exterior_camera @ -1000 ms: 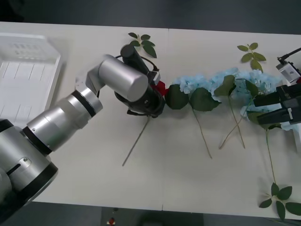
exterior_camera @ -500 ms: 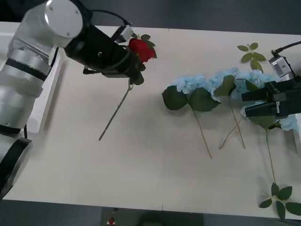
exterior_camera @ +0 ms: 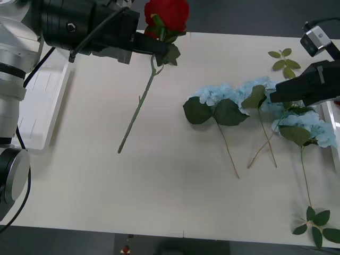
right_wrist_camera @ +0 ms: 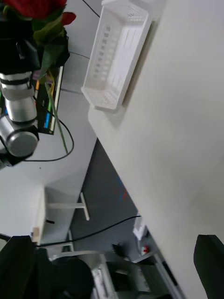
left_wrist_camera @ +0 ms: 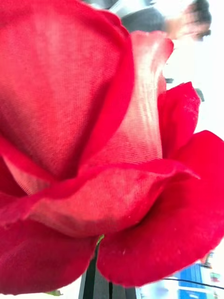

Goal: Put the red flowers into the right box and the blue flowers into the left box

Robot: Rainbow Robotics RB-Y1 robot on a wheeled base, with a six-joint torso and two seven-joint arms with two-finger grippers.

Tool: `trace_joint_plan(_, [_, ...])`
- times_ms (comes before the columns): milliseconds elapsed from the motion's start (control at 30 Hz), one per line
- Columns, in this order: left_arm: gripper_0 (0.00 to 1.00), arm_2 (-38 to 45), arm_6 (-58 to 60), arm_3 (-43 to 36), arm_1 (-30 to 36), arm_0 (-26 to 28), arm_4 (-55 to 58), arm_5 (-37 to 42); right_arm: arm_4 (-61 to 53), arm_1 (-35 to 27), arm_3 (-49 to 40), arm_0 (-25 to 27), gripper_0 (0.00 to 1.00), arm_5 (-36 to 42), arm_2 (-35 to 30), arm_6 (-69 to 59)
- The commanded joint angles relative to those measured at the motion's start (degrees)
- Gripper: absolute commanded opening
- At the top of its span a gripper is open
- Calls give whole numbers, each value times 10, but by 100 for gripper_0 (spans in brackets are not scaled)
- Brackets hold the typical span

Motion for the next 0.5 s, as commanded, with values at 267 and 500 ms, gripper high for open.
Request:
trace_joint_plan(267, [0, -83, -88, -18, -20, 36, 156, -157, 32, -13, -114, -16, 100, -62, -24, -220])
trace_joint_plan(500, [0, -119, -157, -18, -42, 50, 156, -239, 36, 4, -176, -16, 100, -137, -24, -323])
